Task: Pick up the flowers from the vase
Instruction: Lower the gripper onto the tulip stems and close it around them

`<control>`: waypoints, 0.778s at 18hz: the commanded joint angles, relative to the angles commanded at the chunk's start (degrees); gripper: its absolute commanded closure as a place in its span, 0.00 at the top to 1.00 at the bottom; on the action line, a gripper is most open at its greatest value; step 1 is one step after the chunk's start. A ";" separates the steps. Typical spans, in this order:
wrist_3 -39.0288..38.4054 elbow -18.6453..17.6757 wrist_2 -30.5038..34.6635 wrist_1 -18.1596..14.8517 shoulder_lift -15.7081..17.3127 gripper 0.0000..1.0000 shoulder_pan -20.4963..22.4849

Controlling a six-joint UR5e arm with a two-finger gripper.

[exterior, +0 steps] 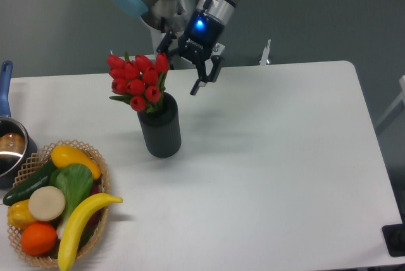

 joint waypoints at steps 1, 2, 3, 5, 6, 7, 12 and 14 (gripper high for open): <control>0.00 -0.09 -0.61 0.00 -0.18 1.00 -0.35; 0.17 -0.09 -1.14 0.09 -0.44 1.00 -0.44; 0.61 -0.09 -1.93 0.09 -1.05 1.00 -0.44; 0.79 -0.09 -3.95 0.09 -1.32 1.00 -0.53; 0.79 -0.17 -4.57 0.09 -1.32 1.00 -0.53; 1.05 -0.17 -4.66 0.09 -1.58 1.00 -0.53; 3.08 -0.26 -4.66 0.09 -3.43 1.00 -2.29; 3.51 -0.35 -4.58 0.09 -4.04 0.79 -2.29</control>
